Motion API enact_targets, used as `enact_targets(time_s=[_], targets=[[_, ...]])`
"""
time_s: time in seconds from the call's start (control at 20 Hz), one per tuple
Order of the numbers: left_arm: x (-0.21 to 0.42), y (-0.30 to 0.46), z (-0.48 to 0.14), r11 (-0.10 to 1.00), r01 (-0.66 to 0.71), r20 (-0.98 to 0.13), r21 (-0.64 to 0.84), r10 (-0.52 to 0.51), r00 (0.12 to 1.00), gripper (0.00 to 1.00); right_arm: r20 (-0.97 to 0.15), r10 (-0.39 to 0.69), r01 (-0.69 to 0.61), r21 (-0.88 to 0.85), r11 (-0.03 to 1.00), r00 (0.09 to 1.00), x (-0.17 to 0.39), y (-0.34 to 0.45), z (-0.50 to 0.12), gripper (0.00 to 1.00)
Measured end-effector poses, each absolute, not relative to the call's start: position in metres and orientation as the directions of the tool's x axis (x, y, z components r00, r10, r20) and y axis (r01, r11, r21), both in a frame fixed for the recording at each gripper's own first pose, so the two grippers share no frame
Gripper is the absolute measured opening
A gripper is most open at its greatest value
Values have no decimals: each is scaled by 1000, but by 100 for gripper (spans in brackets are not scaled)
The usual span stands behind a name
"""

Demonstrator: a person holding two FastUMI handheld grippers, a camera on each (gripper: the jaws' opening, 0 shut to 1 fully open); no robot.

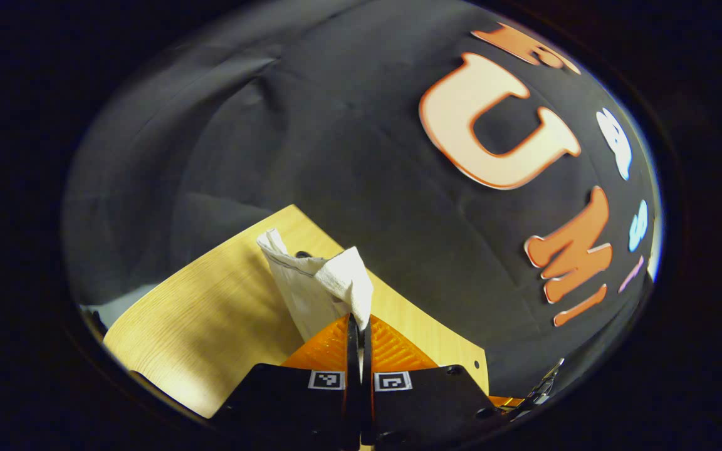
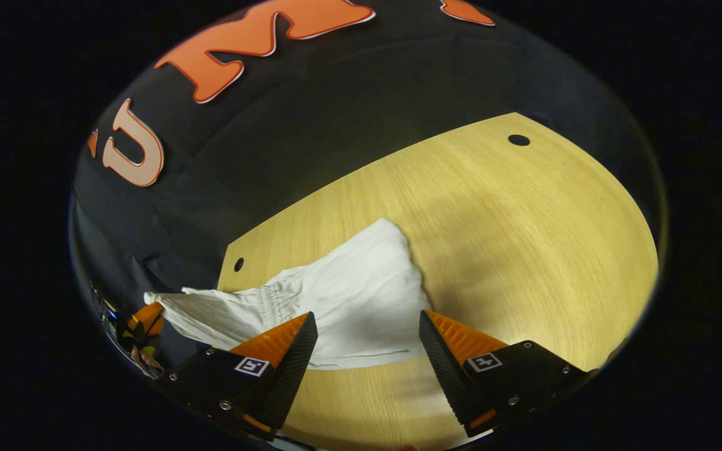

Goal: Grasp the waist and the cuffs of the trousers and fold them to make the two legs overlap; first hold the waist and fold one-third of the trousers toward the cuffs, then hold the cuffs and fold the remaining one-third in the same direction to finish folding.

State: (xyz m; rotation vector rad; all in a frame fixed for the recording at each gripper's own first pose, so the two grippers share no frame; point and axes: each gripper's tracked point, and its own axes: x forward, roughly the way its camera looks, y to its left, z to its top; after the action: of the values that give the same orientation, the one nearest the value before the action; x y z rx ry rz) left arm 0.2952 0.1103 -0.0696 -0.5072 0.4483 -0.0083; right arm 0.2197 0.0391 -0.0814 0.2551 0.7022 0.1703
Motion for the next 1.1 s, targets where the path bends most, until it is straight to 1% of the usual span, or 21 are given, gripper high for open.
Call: enact_targets(time_s=[0.1,0.25,0.3,0.35,0.45,0.65,0.75,0.8,0.95,1.1], targets=[[299,73,-58,903,-31,-400,-429,-159,903,4,-607,225,-50,292,955,762,217,20,-79,98],[304,13,-51,912,57,-391,-406,-230,891,4,-601,214,-19,314,949,770,214,-7,-79,98],[320,-10,-67,914,81,-394,-398,-250,884,4,-601,212,-11,320,947,771,213,-15,-80,98],[311,-28,-56,917,104,-397,-386,-267,878,2,-602,209,-4,324,946,771,213,-23,-81,98],[320,-72,-66,921,148,-416,-361,-301,858,4,-603,201,13,331,944,772,212,-40,-84,98],[321,-147,-99,912,206,-463,-354,-362,809,4,-612,197,38,349,936,766,211,-67,-93,98],[321,-178,-127,913,224,-500,-342,-378,779,5,-621,196,45,351,935,759,213,-77,-98,98],[322,-191,-141,914,230,-524,-335,-383,761,4,-623,197,47,353,934,757,214,-81,-100,98],[318,-218,-179,919,249,-586,-304,-387,712,4,-629,201,52,360,931,751,215,-91,-104,98],[307,-239,-225,931,264,-660,-254,-366,656,4,-636,204,49,357,933,744,214,-99,-108,98]])
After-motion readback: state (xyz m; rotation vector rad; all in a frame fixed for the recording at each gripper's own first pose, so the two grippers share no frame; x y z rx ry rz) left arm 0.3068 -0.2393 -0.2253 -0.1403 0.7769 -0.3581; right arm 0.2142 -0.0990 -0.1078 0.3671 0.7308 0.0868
